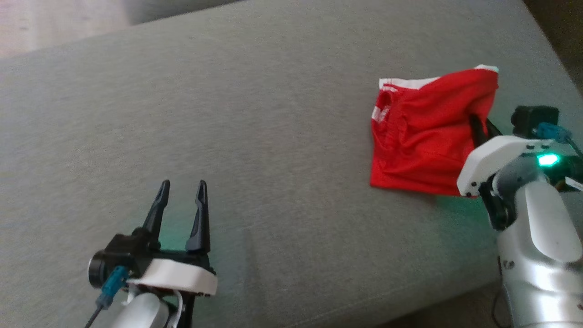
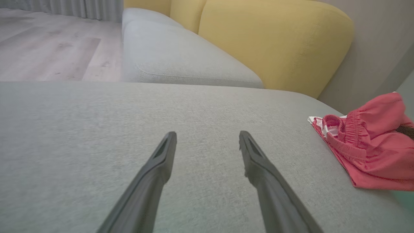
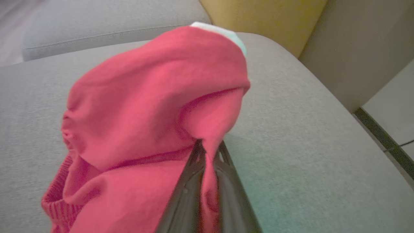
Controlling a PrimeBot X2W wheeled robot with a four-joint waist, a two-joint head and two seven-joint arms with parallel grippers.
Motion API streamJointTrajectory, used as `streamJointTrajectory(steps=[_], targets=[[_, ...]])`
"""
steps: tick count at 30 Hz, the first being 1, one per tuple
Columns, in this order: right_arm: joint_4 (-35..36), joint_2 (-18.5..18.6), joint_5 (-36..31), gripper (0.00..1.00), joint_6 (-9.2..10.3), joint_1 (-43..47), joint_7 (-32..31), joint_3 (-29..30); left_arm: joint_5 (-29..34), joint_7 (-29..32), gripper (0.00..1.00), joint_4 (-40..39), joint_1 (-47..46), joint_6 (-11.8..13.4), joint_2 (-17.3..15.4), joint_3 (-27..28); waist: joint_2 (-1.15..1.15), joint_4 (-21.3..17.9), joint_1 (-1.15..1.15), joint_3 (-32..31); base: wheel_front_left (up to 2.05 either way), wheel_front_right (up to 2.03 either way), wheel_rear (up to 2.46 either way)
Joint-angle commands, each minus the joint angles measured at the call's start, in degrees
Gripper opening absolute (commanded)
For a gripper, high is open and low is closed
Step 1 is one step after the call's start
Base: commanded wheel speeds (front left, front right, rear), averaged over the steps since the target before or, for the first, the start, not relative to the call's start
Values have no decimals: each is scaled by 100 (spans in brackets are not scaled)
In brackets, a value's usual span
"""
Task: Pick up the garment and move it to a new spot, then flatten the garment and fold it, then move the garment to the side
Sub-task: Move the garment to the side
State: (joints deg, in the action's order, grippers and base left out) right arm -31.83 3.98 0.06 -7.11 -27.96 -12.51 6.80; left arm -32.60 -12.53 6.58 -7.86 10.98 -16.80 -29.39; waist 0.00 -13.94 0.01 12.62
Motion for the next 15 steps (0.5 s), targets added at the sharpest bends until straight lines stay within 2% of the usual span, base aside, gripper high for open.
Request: streamJointTrajectory(steps=[1,4,9,15], targets=[[135,-44,-11,0,-37,-357,123,-183,84,23,100,-193,-240,-11,-127,189,0,-492,-1,374,0,0,0],[-22,-70,-20,0,-37,-574,193,-242,110,80,100,-220,-311,-10,-153,162,0,-522,-1,449,0,0,0],[-357,-24,-246,0,-37,-1031,320,-322,128,140,100,-241,-380,8,-218,167,0,-312,-1,552,0,0,0],[-881,508,-562,0,-37,-1685,361,-23,134,159,100,-392,-393,112,-297,251,0,179,-1,738,0,0,0]])
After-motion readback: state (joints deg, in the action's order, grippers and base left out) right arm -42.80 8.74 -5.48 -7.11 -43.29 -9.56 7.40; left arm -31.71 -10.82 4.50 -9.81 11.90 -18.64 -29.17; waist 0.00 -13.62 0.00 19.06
